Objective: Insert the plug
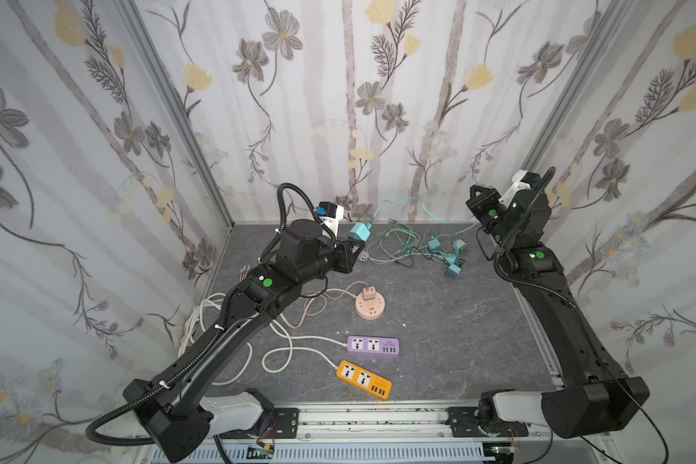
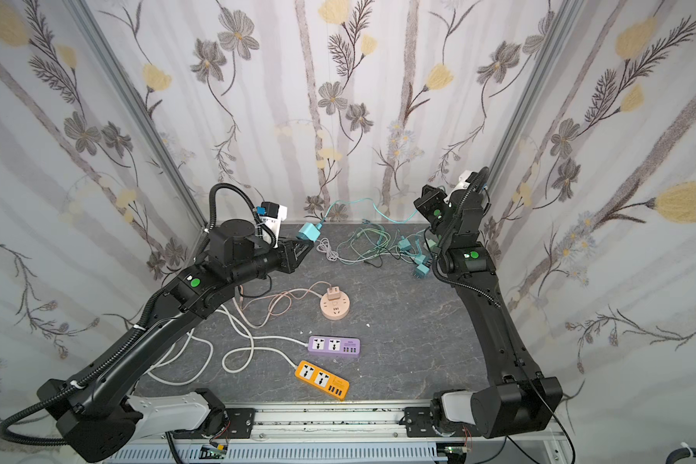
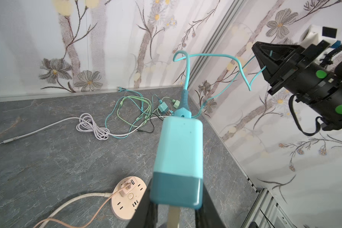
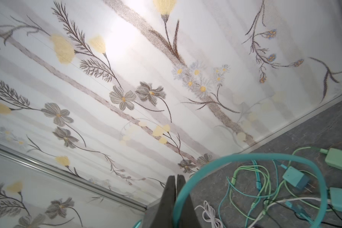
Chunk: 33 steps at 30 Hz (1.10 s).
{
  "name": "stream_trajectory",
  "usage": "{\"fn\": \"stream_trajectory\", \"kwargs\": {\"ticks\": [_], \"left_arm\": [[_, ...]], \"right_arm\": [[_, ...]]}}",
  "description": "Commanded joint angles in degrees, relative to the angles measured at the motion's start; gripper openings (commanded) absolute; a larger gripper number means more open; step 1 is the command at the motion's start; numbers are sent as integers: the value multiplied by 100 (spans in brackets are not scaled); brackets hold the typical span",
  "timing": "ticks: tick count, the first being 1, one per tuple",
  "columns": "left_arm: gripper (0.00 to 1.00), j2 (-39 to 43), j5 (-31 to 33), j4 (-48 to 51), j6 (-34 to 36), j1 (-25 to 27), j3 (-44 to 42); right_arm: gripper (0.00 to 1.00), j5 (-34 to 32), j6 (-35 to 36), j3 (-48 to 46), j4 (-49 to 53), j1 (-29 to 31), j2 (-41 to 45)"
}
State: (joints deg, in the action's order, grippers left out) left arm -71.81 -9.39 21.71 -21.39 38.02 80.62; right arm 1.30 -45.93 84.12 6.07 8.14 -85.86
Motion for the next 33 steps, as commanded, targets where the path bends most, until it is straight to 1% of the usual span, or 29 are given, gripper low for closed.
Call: {"fn": "stream_trajectory", "kwargs": {"ticks": [1,5,8,10,11,13,15,17,21,25,27,29,31,33], "left_arm": [[0,-17,19,-71,7,-18,64],[0,-219,-36,131,87,-19,170],[0,-377,-172,237,117,-11,226],[0,-506,-323,237,109,11,226],[0,-576,-408,221,113,41,431],[0,-733,-546,193,130,122,543],[0,-885,-653,173,156,211,646],[0,-1019,-740,113,170,287,723],[0,-1257,-934,53,188,407,817],[0,-1474,-1080,-152,71,435,612],[0,-1637,-1142,-330,-23,455,490],[0,-1846,-1201,-488,-88,517,429],[0,-2096,-1238,-661,-110,611,441],[0,-2338,-1307,-803,-154,669,534]], "right_arm": [[0,-215,954,158,1295,-61,10],[0,-308,1149,-34,1138,-300,600],[0,54,1370,264,1232,-554,888],[0,141,1634,635,1498,-610,931],[0,107,1769,849,1651,-627,931],[0,-166,1940,1089,1818,-655,985],[0,-542,2055,1108,1819,-703,1066],[0,-642,2071,1078,1932,-767,1074],[0,-924,1846,311,1916,-787,1317],[0,-1070,1695,-679,1915,-911,1469],[0,-884,1684,-1194,1852,-1078,1430],[0,-245,1717,-1577,1776,-1340,1257],[0,444,1814,-1713,1796,-1589,958],[0,445,1941,-1611,1966,-1711,710]]}}
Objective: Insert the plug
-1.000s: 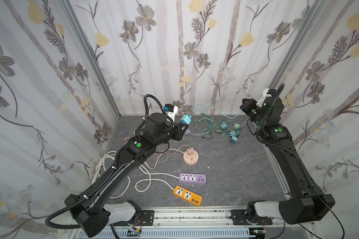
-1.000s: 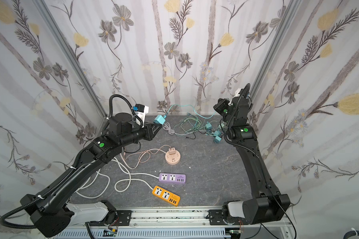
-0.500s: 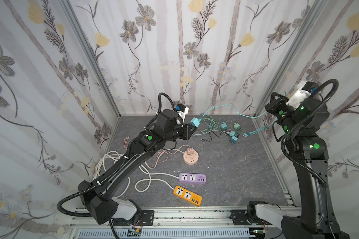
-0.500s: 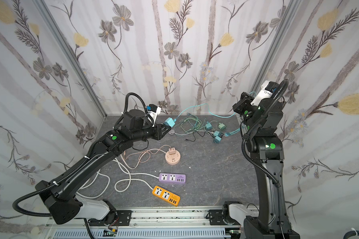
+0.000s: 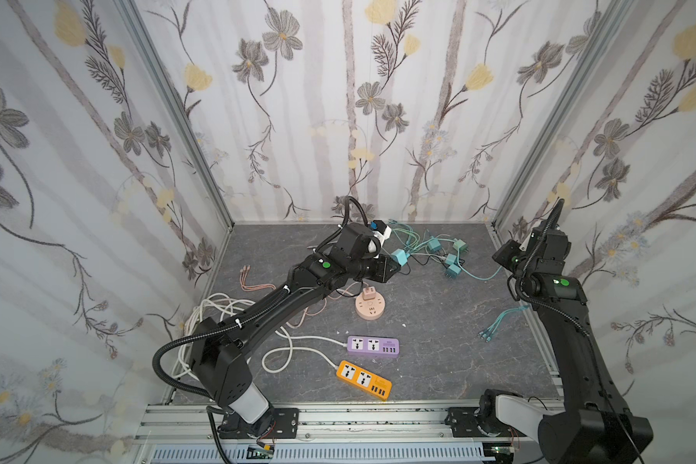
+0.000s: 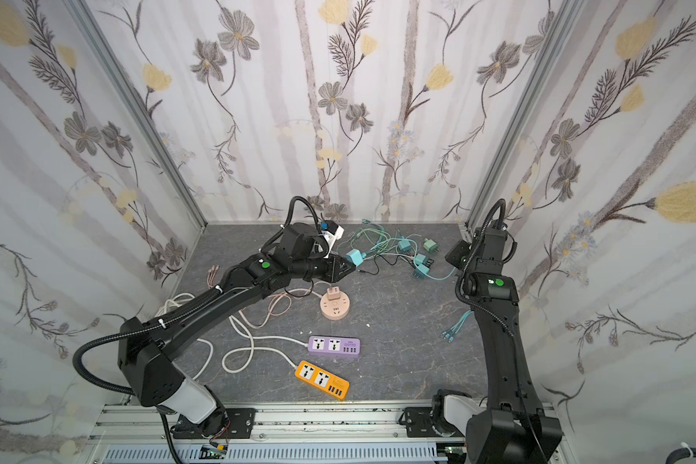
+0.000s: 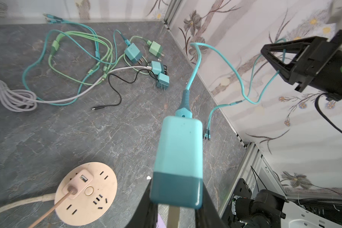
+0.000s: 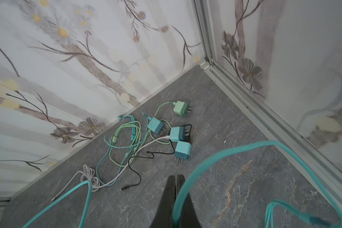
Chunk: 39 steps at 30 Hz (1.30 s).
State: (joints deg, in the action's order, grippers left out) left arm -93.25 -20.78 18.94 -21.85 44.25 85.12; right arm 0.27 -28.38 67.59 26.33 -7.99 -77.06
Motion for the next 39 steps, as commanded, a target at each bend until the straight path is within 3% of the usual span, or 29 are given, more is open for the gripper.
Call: {"fn": "stream_trajectory", "kwargs": {"ticks": [1,10,14,16,18,20,23,24,30,39], "left_arm": [[0,-342,-210,-534,-126,78,192],[0,-986,-274,-448,119,356,1134],[0,-1057,-231,-461,135,374,1093],[0,-1076,-145,-364,225,373,1043],[0,-1096,-50,-245,322,369,1011],[0,-1106,-39,-136,453,365,985],[0,-1135,-101,-42,588,349,981],[0,-1162,-156,-25,619,341,993],[0,-1346,-618,140,768,295,1205],[0,-1344,-1157,179,1200,221,1244]], "right_arm": [[0,462,263,158,15,-150,-248],[0,398,735,1872,331,-597,-449],[4,644,806,1553,379,-607,-459],[17,963,871,1087,457,-607,-476],[43,1042,920,784,757,-607,-512],[58,848,931,597,1101,-601,-459],[94,589,922,353,1319,-607,-204],[99,596,923,297,1389,-607,-90],[100,1030,1007,-61,1358,-599,639],[99,4083,1056,-1052,-113,-568,1511]]}}
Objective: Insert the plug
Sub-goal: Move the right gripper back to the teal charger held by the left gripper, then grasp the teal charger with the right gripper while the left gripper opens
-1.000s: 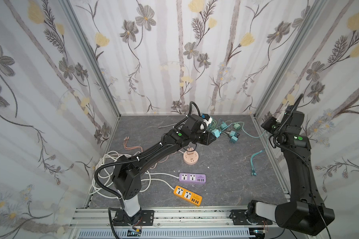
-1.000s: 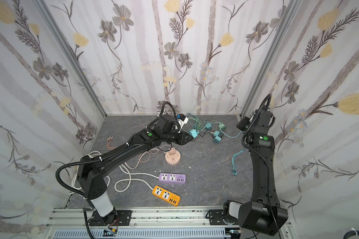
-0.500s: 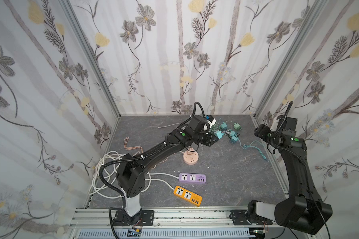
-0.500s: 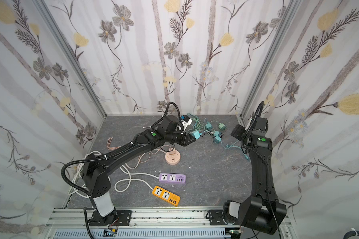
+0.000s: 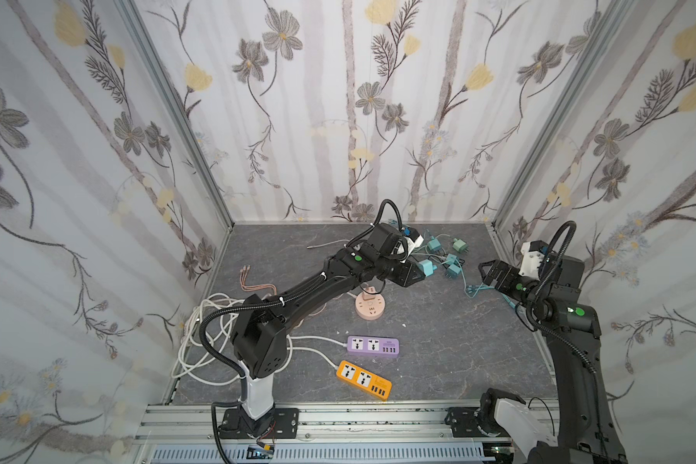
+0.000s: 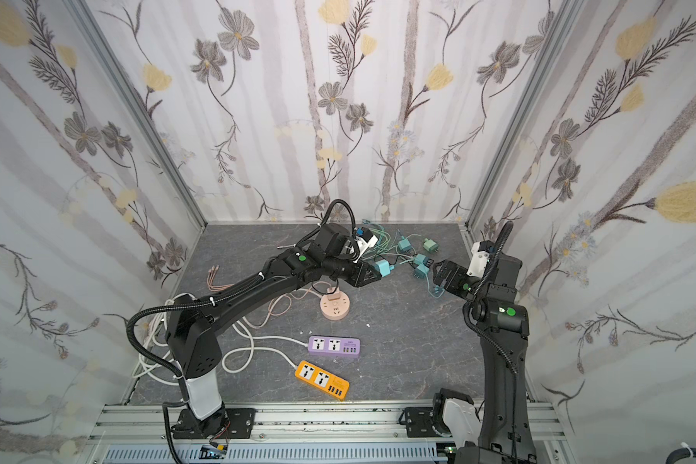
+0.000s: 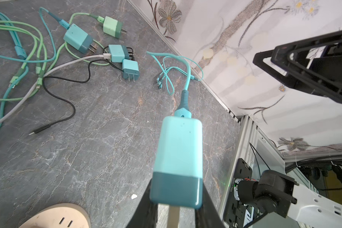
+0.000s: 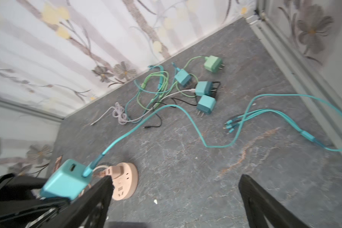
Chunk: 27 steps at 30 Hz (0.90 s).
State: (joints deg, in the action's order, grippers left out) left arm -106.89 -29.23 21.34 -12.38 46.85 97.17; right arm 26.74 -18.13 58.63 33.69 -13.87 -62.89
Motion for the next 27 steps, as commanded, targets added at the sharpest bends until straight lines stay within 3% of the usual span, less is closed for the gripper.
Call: {"fn": "stream_trajectory", "kwargs": {"ticks": [1,4,13,20,24,27], "left_arm": [[0,40,-341,0,329,-47,39],[0,118,-433,137,568,-98,-11],[0,330,-1735,500,1167,-411,92],[0,675,-2175,511,1512,-475,-31],[0,726,-2610,338,1411,-484,-28],[0,766,-2752,424,1475,-484,-13]], "right_arm": [[99,2004,99,-236,-1011,31,120],[99,2984,159,-401,-1376,160,178],[98,2846,1042,-824,-1503,1227,343],[92,3428,1326,-546,-1225,1506,-241],[87,3820,1115,-402,-1643,1604,-492],[78,4114,803,-431,-2174,1666,-540]]}}
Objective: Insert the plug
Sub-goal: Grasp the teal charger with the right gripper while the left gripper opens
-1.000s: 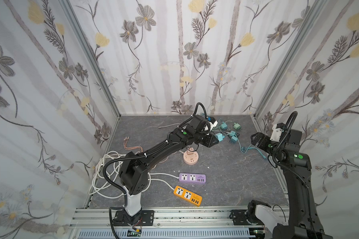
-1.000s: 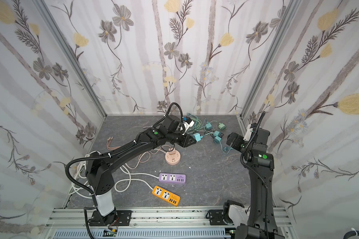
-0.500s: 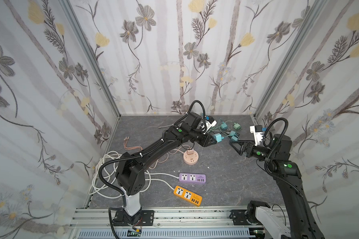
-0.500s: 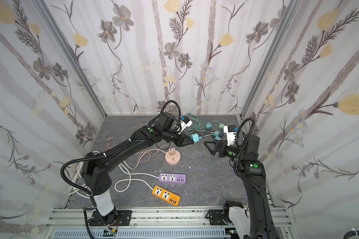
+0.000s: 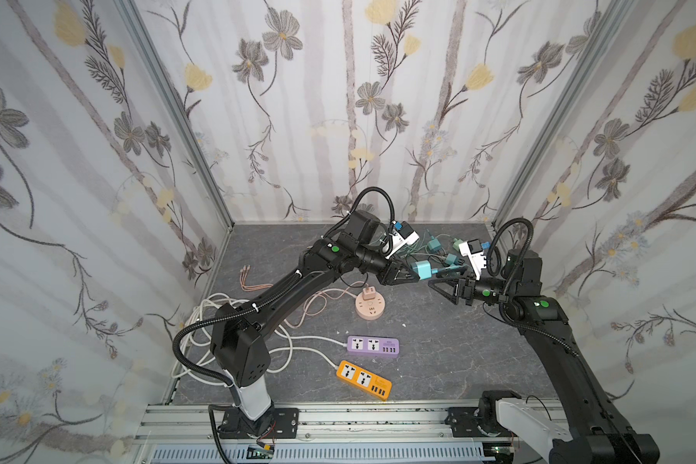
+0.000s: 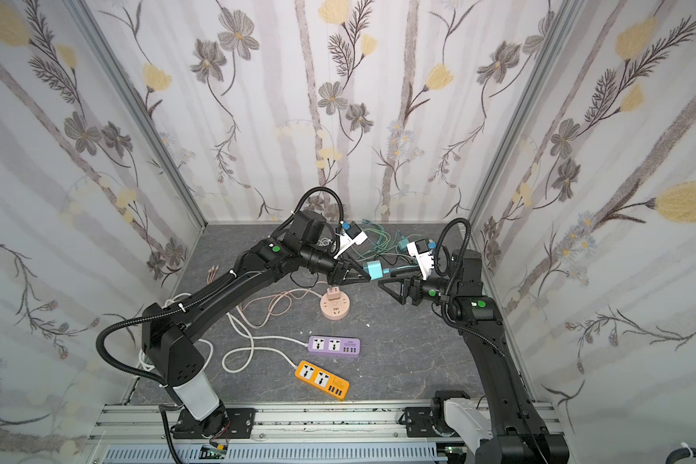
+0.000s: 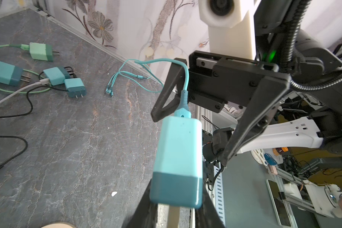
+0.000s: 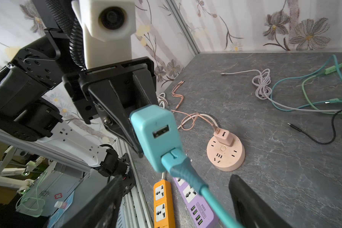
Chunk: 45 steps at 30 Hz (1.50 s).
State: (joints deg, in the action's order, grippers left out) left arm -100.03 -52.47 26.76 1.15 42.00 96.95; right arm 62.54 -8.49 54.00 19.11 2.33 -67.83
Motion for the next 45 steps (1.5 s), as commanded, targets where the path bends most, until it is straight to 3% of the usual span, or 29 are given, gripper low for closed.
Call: {"fn": "stream_trajectory", "kwargs": {"ticks": [1,6,9,22,29,30,32,35,38,45], "left_arm": [[0,100,-431,-20,197,1,17],[0,183,-452,124,304,2,-27],[0,177,-475,115,286,1,-27],[0,147,-477,150,289,12,-18],[0,193,107,305,370,1,-51],[12,193,336,295,330,2,-74],[65,189,840,302,246,-35,-120],[88,321,1459,228,84,-135,-358],[100,618,1931,-111,-125,-261,-853],[100,1188,2325,-583,-506,-534,-1809]], "right_arm": [[76,638,-202,24,-847,70,-22],[69,902,-232,31,-1220,170,43],[59,994,-211,106,-1240,269,-14],[29,1028,682,459,-392,529,-208],[9,605,1226,616,49,637,-325],[6,483,1271,621,47,646,-343],[0,160,1393,617,23,659,-395],[0,-318,1628,495,-124,735,-448],[0,-578,1952,525,-11,828,-585],[0,-1046,2419,872,591,1003,-1092]]}}
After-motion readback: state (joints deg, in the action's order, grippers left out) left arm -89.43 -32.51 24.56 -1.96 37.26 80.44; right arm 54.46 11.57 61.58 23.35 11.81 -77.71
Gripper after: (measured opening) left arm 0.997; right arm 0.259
